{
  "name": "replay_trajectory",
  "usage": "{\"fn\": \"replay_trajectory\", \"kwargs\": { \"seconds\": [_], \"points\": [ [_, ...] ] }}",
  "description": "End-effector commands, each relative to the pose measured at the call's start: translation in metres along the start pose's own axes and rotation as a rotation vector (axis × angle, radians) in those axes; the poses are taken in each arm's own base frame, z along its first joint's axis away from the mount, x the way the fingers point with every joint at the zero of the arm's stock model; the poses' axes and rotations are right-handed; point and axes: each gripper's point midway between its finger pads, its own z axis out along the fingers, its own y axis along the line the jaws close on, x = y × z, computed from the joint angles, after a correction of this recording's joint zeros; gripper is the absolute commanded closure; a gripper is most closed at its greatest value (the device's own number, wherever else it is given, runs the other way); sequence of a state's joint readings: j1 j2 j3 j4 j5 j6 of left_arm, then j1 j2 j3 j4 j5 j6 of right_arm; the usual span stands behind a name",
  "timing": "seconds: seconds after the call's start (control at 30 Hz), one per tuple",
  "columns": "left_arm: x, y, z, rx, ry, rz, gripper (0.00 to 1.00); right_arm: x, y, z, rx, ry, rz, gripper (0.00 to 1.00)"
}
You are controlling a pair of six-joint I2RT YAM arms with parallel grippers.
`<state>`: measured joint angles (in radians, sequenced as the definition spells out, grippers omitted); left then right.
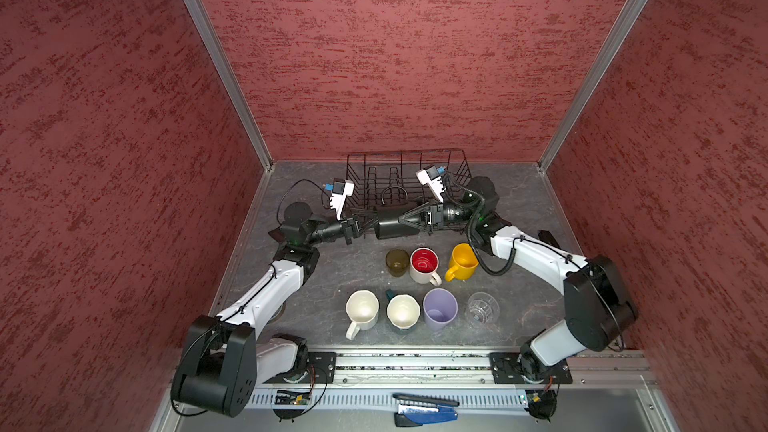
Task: Load the cups into the dish rack
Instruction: 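Carry the black mug toward the right gripper while the right gripper approaches it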
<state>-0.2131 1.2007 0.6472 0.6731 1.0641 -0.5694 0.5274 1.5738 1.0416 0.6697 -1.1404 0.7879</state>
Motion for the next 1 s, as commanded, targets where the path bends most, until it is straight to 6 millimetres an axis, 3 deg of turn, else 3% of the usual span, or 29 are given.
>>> {"fn": "replay_trajectory", "kwargs": {
  "seconds": [0.0,0.57,0.77,0.97],
  "points": [
    [-0.027,-0.026,0.003,0.075,-0.047,0.120,1.00,-0.011,0.010,0.009,-0.042,-0.009,-0.032,0.07],
    [-0.033,-0.028,0.011,0.117,-0.081,0.100,1.00,-0.004,0.012,0.021,-0.079,0.005,-0.010,0.13],
    [-0.036,-0.026,0.012,0.116,-0.091,0.095,1.00,-0.005,0.014,0.022,-0.086,0.004,-0.013,0.24],
    [-0.037,-0.020,0.012,0.080,-0.090,0.077,1.00,-0.008,0.015,0.022,-0.082,-0.005,-0.013,0.46]
  ]
}}
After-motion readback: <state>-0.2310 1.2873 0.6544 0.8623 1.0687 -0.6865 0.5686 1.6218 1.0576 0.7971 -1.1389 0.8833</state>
